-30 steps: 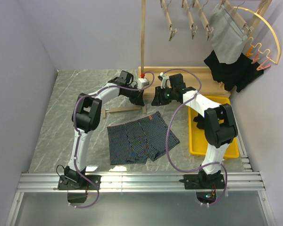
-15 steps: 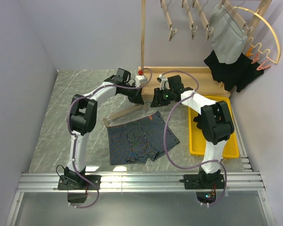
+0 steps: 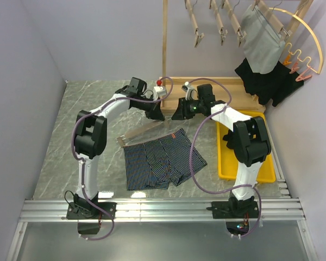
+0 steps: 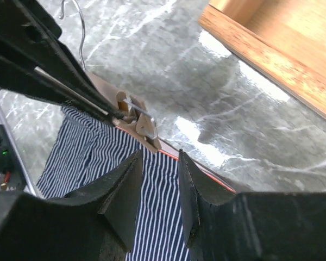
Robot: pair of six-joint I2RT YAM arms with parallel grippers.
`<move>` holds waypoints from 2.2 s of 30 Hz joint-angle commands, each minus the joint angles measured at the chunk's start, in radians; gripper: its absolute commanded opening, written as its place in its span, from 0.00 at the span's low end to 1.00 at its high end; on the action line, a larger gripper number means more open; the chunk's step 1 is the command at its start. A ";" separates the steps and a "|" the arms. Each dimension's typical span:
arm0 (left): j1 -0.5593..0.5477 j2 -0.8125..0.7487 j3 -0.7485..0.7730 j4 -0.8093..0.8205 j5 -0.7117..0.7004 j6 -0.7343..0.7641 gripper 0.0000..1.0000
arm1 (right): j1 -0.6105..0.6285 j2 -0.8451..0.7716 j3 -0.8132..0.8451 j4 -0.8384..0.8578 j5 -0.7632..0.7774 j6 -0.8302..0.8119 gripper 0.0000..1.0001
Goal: Clip the underwear to the hanger
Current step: Open the clamp at the hanger.
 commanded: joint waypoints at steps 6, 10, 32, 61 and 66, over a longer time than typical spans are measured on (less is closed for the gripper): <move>0.000 -0.108 -0.016 0.008 0.082 0.044 0.00 | -0.006 -0.031 0.013 0.057 -0.118 0.027 0.40; 0.000 -0.108 -0.014 -0.003 0.087 0.055 0.00 | -0.004 -0.030 0.023 0.060 -0.133 0.029 0.40; 0.002 -0.128 -0.026 -0.058 0.127 0.115 0.01 | 0.005 -0.016 0.040 0.081 -0.233 0.035 0.00; 0.071 -0.005 0.242 -0.434 0.171 0.166 0.99 | 0.050 -0.154 -0.024 0.097 -0.222 -0.172 0.00; 0.048 0.009 0.259 -0.505 0.174 0.231 0.99 | 0.059 -0.161 -0.018 0.077 -0.214 -0.192 0.00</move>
